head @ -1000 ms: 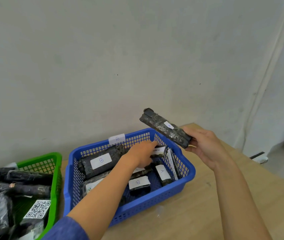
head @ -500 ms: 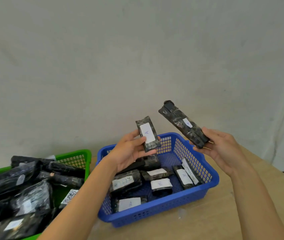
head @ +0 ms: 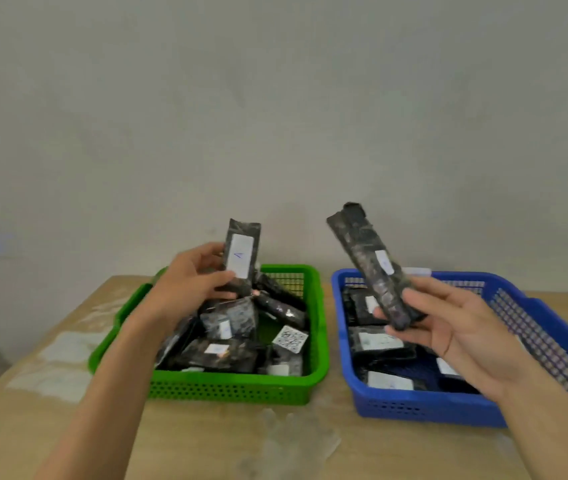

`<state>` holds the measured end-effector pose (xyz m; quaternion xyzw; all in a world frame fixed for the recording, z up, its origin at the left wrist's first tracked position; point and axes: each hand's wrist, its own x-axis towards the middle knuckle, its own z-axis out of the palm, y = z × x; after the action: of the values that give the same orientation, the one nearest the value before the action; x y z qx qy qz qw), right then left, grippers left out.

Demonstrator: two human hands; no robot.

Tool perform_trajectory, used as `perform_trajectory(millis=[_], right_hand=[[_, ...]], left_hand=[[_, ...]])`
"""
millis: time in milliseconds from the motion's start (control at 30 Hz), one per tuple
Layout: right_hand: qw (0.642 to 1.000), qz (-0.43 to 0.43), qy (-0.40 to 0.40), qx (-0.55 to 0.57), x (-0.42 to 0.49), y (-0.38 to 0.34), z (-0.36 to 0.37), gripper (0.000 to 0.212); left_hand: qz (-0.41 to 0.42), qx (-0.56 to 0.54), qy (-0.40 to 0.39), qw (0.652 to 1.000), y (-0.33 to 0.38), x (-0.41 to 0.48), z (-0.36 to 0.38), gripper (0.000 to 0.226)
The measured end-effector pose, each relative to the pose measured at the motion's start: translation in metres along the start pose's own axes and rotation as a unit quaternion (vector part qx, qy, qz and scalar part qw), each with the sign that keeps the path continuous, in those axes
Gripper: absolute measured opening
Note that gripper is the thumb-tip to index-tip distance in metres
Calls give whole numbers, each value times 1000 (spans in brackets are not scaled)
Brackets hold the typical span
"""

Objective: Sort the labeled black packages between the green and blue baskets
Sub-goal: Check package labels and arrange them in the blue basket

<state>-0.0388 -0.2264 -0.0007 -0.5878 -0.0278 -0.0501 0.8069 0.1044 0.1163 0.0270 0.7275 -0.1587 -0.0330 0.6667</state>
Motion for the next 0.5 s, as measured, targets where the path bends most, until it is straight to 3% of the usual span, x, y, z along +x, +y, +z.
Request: perform_trajectory(millis=[267, 400, 500], right_hand=[[970, -26, 45, -237, 76, 41, 112, 25], [901, -57, 70, -424, 132, 41, 138, 28], [872, -33, 64, -484, 168, 42, 145, 33]], left_hand=[[11, 33, 171, 985, -21, 0, -112, 31], [-1, 33, 201, 979, -37, 6, -129, 32], [-1, 34, 217, 976, -47, 12, -135, 34]])
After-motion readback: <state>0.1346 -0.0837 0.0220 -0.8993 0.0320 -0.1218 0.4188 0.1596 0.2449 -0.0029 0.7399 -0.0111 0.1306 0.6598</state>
